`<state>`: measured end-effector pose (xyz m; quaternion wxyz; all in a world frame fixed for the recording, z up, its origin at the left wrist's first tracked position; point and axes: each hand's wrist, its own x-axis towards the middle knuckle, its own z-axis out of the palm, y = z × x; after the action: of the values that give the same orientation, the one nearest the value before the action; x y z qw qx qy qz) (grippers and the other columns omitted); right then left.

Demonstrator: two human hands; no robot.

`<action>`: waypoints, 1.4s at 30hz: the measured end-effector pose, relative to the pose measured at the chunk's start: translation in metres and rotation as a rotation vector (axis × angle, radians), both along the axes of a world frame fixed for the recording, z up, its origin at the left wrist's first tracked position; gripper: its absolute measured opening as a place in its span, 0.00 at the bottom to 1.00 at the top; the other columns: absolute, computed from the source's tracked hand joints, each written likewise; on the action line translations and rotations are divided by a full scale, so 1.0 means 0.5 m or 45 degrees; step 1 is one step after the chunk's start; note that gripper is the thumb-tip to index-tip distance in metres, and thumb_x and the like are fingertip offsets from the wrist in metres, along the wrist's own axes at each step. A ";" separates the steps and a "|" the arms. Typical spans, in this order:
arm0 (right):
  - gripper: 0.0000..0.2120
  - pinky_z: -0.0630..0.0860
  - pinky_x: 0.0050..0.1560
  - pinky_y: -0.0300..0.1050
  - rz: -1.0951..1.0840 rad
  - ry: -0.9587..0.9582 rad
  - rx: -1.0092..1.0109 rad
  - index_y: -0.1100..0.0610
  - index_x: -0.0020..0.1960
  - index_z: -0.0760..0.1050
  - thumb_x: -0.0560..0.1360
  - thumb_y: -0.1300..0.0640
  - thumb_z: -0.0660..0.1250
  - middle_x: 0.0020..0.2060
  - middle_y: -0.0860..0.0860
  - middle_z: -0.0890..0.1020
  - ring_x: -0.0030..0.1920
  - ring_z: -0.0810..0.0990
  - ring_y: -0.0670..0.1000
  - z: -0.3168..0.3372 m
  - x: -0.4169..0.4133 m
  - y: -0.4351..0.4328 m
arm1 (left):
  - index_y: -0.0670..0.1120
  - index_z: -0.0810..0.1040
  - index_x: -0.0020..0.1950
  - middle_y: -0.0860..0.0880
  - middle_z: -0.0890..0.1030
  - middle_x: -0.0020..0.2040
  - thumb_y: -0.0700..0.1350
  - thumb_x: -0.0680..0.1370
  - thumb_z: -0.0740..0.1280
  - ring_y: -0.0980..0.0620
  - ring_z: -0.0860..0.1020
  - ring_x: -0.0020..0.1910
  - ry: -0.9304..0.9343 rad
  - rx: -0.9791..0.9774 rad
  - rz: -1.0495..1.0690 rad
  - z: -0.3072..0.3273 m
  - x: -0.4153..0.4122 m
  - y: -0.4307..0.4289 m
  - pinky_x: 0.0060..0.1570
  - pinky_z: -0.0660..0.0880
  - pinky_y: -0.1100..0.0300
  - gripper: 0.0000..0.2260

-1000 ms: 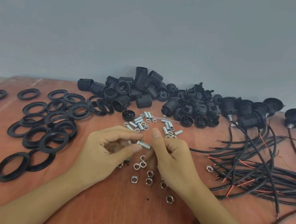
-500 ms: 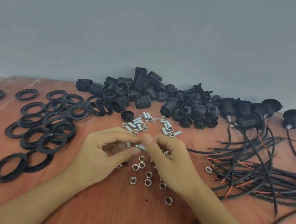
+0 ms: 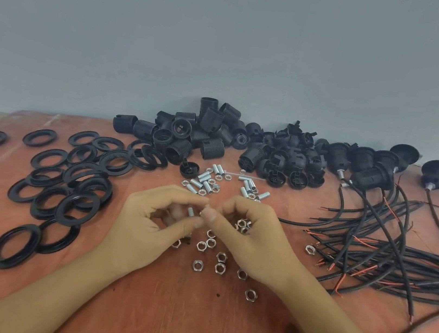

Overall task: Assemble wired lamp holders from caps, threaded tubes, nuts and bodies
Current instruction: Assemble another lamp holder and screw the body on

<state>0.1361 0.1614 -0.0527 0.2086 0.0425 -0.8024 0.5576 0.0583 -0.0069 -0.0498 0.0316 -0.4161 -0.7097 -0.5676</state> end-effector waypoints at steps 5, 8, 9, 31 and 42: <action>0.22 0.71 0.33 0.41 -0.009 0.012 -0.009 0.54 0.33 0.75 0.79 0.42 0.63 0.26 0.45 0.75 0.28 0.71 0.44 -0.001 0.000 -0.002 | 0.49 0.80 0.54 0.64 0.80 0.36 0.44 0.70 0.73 0.62 0.77 0.29 0.164 0.087 -0.027 0.005 0.002 0.007 0.33 0.71 0.73 0.12; 0.23 0.70 0.32 0.38 -0.009 0.029 0.021 0.54 0.31 0.76 0.78 0.41 0.63 0.25 0.47 0.75 0.27 0.72 0.44 -0.002 -0.002 -0.001 | 0.49 0.80 0.53 0.65 0.80 0.35 0.44 0.71 0.73 0.63 0.77 0.29 0.173 0.091 -0.029 0.000 -0.002 0.005 0.33 0.71 0.73 0.12; 0.25 0.70 0.32 0.40 -0.019 0.017 0.027 0.55 0.31 0.76 0.78 0.39 0.61 0.24 0.48 0.76 0.26 0.72 0.46 -0.002 -0.003 -0.002 | 0.49 0.81 0.52 0.64 0.79 0.34 0.43 0.70 0.74 0.63 0.77 0.29 0.174 0.089 -0.024 0.000 -0.003 0.005 0.34 0.71 0.73 0.11; 0.19 0.65 0.65 0.55 -0.840 -0.594 1.015 0.55 0.70 0.70 0.82 0.50 0.57 0.68 0.53 0.72 0.67 0.68 0.59 -0.001 -0.056 0.118 | 0.47 0.81 0.56 0.51 0.84 0.42 0.43 0.74 0.68 0.51 0.81 0.32 -0.318 0.220 0.038 -0.002 -0.005 0.018 0.37 0.79 0.63 0.11; 0.12 0.66 0.60 0.53 -1.012 -0.503 1.035 0.52 0.57 0.80 0.80 0.49 0.61 0.60 0.52 0.74 0.61 0.70 0.57 -0.010 -0.060 0.126 | 0.45 0.83 0.51 0.50 0.86 0.44 0.38 0.66 0.74 0.56 0.83 0.43 -0.454 0.241 0.015 -0.006 -0.009 0.018 0.48 0.78 0.67 0.14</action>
<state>0.1059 0.2243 -0.0577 0.2151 -0.2886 -0.9293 0.0828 0.0535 0.0024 -0.0530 -0.0524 -0.3000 -0.6499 -0.6963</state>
